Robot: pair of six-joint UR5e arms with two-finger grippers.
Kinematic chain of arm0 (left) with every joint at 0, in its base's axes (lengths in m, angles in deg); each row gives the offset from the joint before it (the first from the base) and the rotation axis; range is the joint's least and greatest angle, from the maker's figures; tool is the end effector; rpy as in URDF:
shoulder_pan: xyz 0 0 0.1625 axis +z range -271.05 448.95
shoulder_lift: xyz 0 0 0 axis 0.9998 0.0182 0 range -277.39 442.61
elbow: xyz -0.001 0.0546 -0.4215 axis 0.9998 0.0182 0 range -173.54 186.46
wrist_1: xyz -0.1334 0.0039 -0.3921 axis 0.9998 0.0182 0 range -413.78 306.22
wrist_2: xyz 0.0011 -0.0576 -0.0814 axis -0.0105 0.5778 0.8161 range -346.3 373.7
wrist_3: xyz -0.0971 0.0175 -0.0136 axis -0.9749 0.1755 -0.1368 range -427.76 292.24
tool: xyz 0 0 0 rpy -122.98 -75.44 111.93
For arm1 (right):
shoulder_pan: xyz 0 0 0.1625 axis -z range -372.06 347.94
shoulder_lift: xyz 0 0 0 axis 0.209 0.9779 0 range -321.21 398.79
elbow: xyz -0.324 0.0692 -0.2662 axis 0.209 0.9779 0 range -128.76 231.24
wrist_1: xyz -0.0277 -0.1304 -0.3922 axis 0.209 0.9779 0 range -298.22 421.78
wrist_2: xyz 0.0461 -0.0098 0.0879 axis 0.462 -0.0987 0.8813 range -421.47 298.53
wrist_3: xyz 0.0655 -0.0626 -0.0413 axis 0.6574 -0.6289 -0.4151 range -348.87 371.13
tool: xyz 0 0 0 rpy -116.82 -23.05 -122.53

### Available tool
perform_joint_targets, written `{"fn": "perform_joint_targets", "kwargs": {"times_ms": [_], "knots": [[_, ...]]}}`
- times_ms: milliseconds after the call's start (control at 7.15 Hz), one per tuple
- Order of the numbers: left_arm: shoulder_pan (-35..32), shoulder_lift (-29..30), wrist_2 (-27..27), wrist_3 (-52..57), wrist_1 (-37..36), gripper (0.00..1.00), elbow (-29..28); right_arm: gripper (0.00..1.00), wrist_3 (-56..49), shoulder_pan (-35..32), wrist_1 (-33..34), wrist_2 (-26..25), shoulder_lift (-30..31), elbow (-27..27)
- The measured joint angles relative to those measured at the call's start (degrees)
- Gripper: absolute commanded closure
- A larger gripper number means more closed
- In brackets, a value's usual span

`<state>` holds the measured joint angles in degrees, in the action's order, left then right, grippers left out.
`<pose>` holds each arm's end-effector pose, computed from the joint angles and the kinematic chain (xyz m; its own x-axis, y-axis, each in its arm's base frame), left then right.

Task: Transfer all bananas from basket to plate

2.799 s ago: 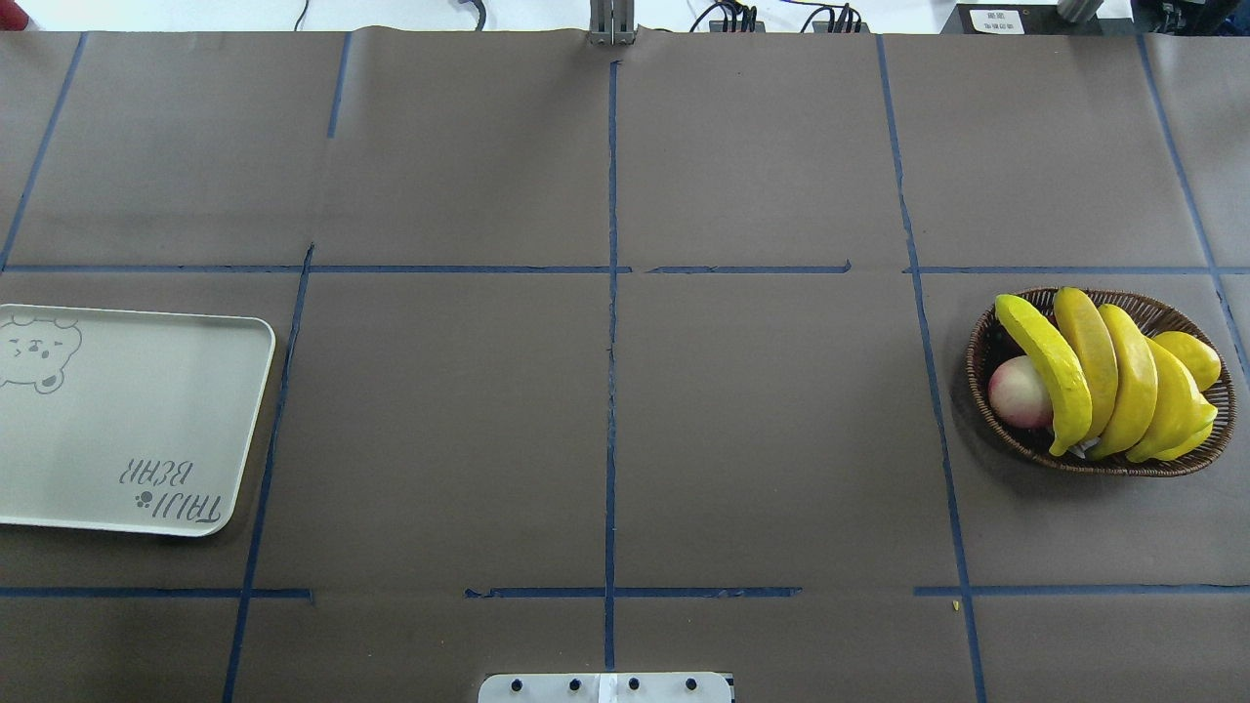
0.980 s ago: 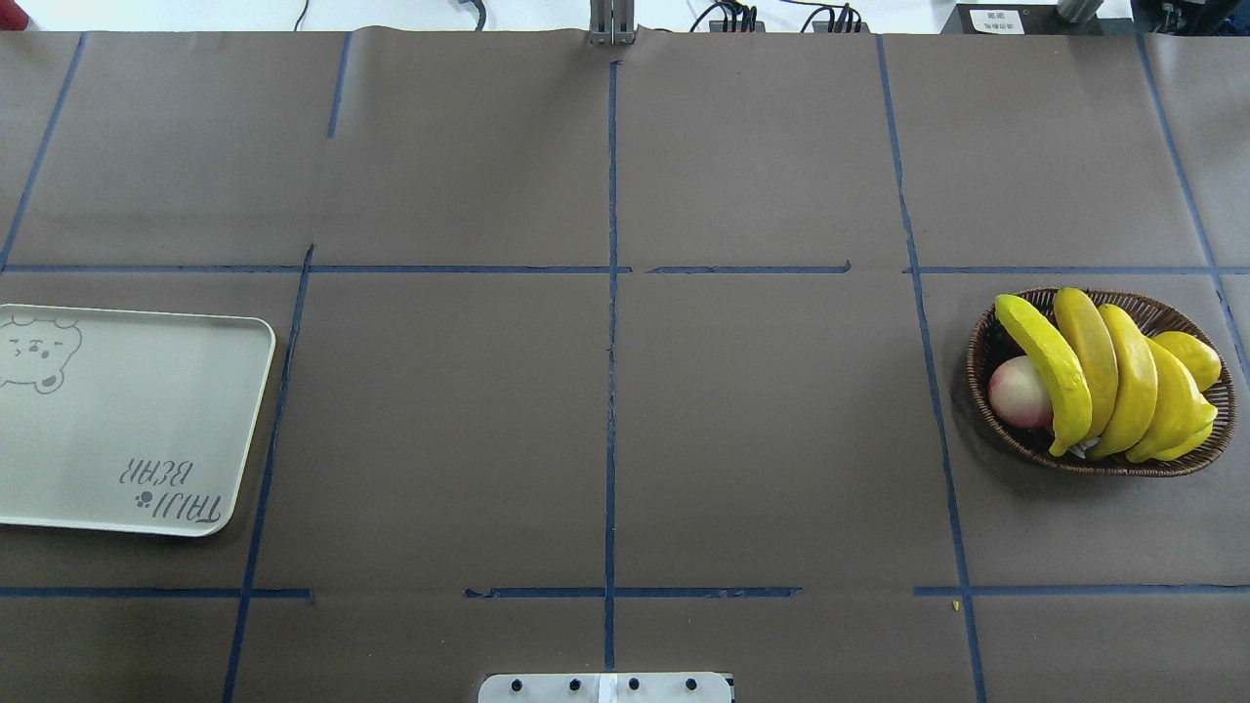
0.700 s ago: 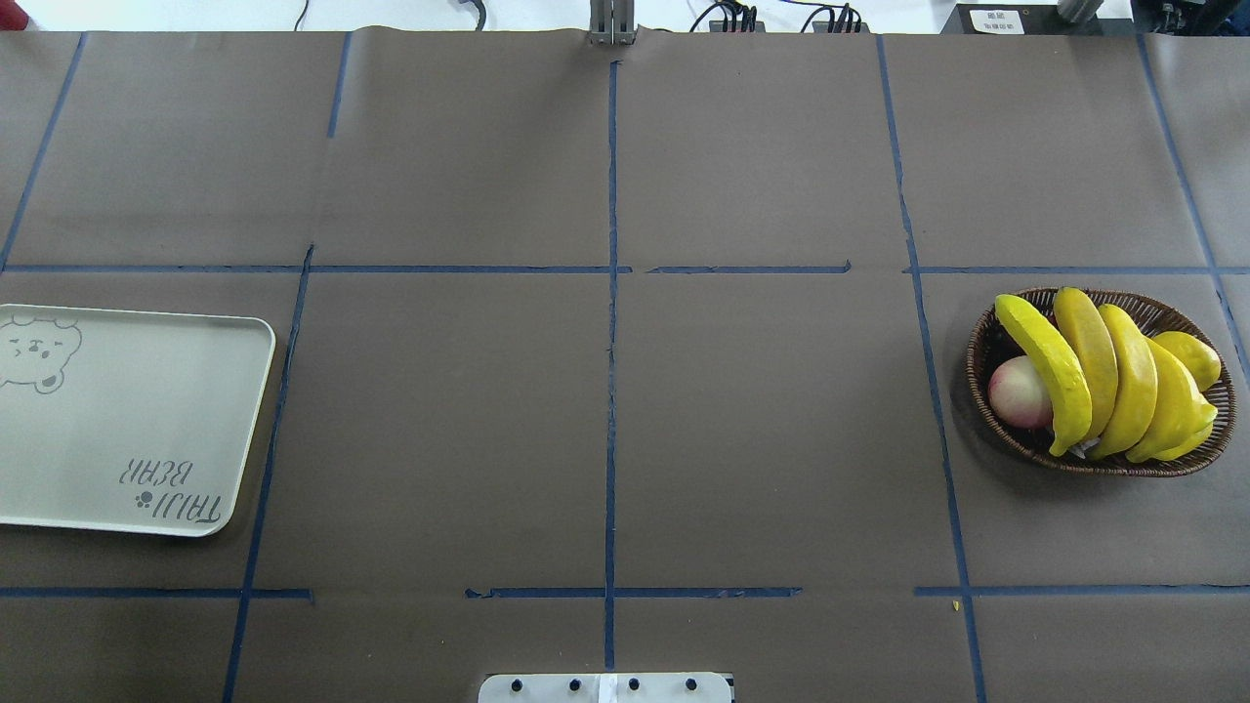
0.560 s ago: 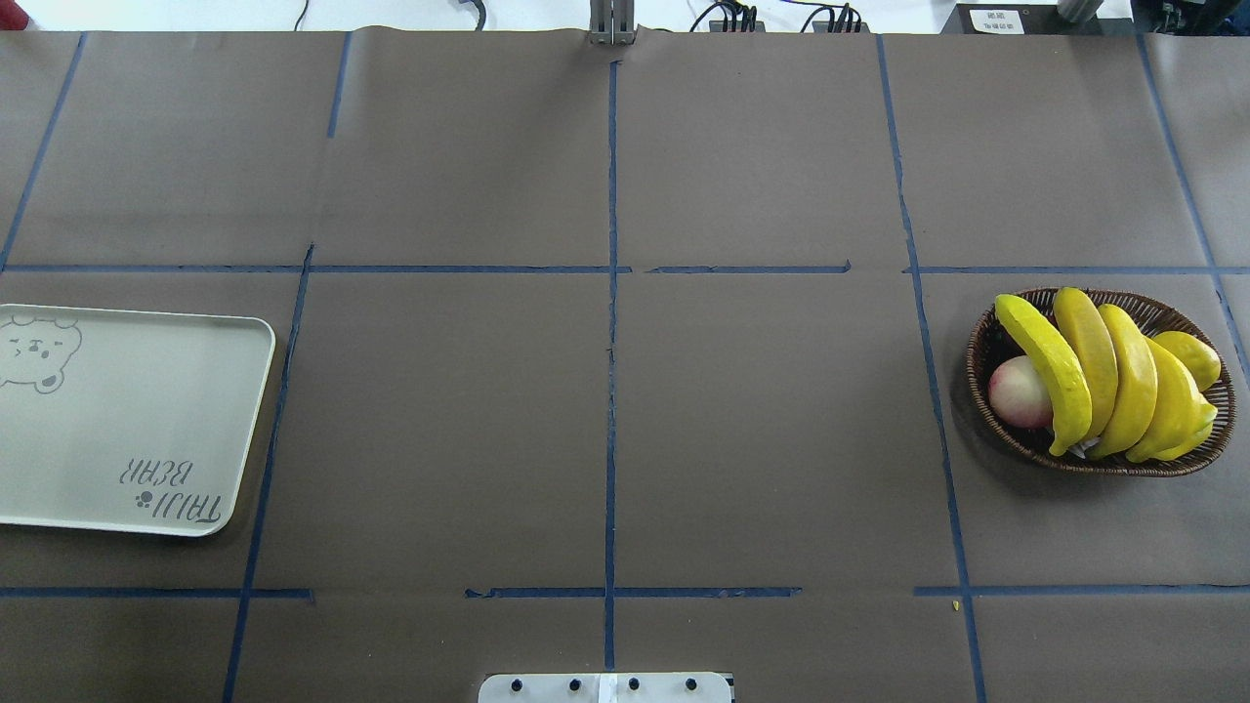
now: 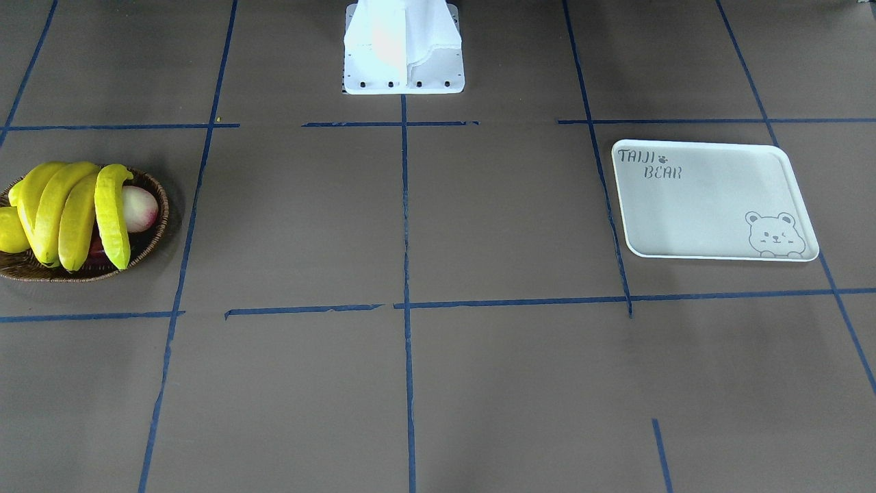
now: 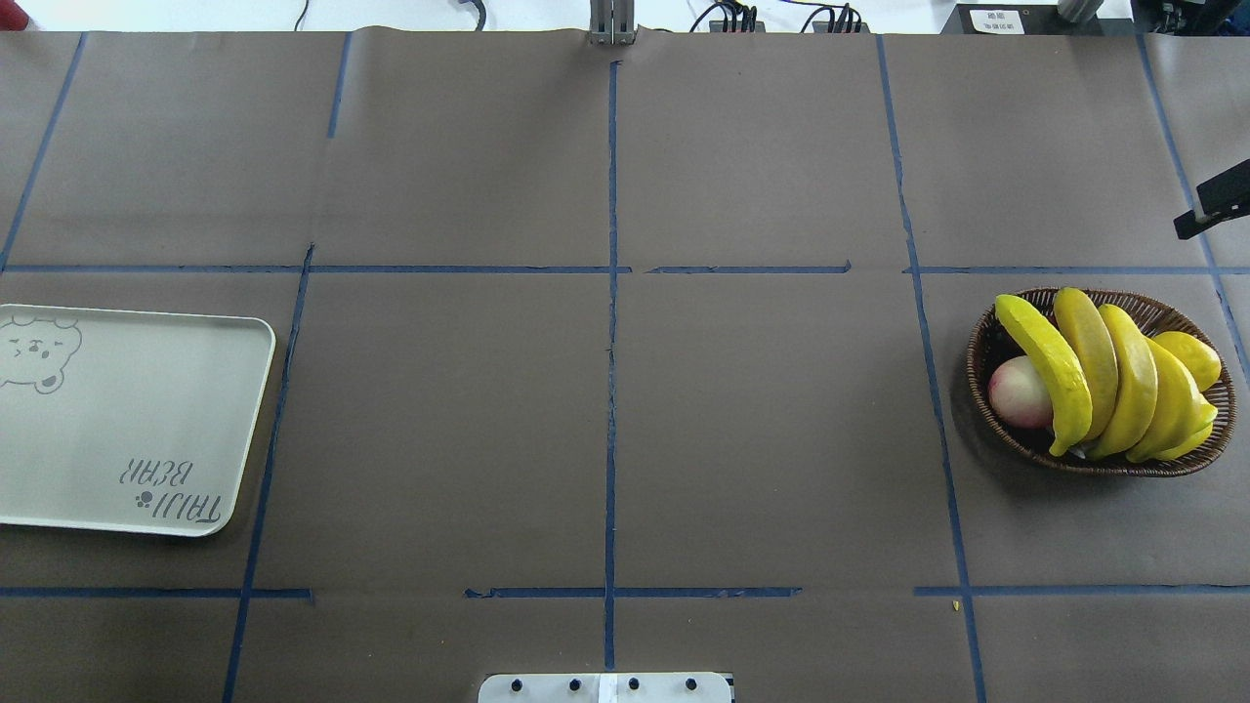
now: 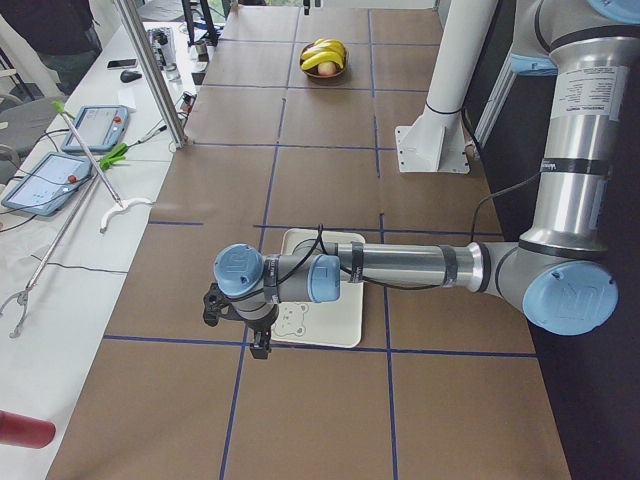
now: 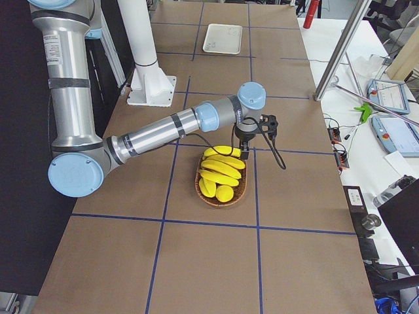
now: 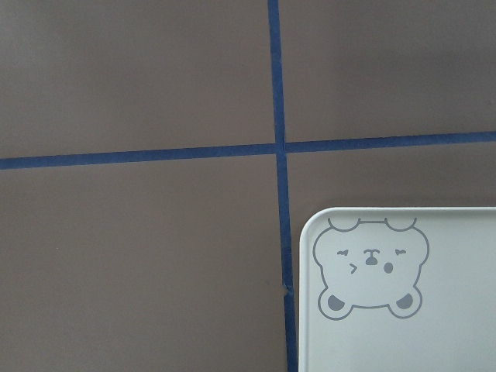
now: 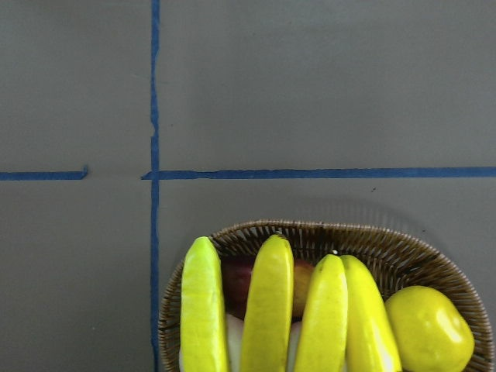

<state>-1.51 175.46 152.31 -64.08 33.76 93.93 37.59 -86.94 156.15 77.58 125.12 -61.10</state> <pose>-0.0627 -0.5099 0.6544 0.6601 0.0307 -0.7506 -0.0343 0.9994 0.0107 -0.0735 -0.4944 0.4385 0.6094 0.0060 0.7928 -0.0323 0.9993 0.0172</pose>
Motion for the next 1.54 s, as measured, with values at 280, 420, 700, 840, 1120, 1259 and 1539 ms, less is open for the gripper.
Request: {"fn": "perform_joint_targets", "kwargs": {"times_ms": [280,420,700,840,1120,1259,1539], "knots": [[-0.1,-1.0,0.1,-0.6,1.6,0.0,0.0,0.0,9.2,7.1,0.0,-5.2,0.8,-6.1],[-0.1,-1.2,0.2,-0.7,2.3,0.0,0.0,0.01,11.9,10.4,-0.8,-7.3,2.0,-8.2],[-0.1,-1.3,0.2,-0.8,2.8,0.0,0.0,0.01,18.3,16.9,-10.3,-12.6,6.3,-9.3],[0.0,-1.2,0.2,-0.8,2.9,0.0,0.0,0.01,21.4,19.9,-15.7,-15.0,7.7,-8.4],[0.0,-1.1,0.2,-0.8,3.5,0.0,-0.3,0.01,23.5,24.0,-20.5,-17.8,9.2,-6.2],[0.0,-1.1,0.2,-0.8,3.6,0.0,-0.4,0.01,23.6,25.0,-21.0,-18.7,9.4,-5.3],[0.0,-1.1,0.2,-0.8,3.7,0.0,-0.5,0.02,23.6,25.6,-21.0,-19.3,10.1,-4.4]]}}
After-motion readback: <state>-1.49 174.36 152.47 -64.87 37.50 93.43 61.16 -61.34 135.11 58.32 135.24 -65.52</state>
